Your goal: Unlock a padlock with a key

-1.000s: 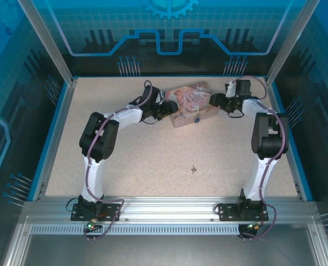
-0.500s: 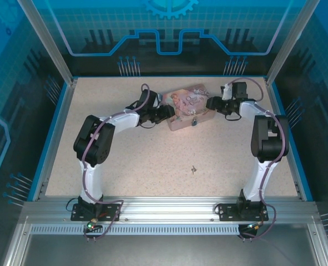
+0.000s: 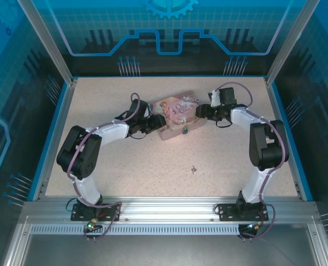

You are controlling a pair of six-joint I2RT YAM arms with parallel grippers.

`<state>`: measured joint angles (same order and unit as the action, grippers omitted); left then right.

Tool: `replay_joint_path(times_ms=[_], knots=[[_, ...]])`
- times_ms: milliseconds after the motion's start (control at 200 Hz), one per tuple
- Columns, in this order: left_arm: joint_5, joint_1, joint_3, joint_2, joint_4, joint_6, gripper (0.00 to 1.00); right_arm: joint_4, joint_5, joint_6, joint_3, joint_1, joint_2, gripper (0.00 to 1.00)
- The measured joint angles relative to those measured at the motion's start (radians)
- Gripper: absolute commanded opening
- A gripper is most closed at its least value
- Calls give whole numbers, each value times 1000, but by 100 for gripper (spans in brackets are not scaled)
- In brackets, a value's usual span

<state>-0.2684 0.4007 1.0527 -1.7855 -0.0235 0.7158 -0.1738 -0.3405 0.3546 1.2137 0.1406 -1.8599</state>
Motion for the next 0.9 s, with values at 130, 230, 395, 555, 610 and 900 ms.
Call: replay_joint_path(times_ms=[130, 230, 395, 555, 610, 900], knots=[[13, -3, -89, 69, -24, 19, 56, 18, 8, 4, -25, 36, 15, 62], [19, -8, -140, 113, -35, 26, 57, 29, 24, 12, -53, 64, 38, 62], [33, -13, -197, 169, -31, 27, 61, 43, 38, 34, -109, 96, 83, 64], [44, -18, -223, 210, -10, 12, 72, 30, 32, 36, -128, 123, 103, 81], [50, -20, -229, 231, 5, 10, 75, 18, 29, 27, -128, 135, 104, 85], [106, -92, -233, 412, 89, -33, 84, -86, 68, -4, -99, 84, 183, 90]])
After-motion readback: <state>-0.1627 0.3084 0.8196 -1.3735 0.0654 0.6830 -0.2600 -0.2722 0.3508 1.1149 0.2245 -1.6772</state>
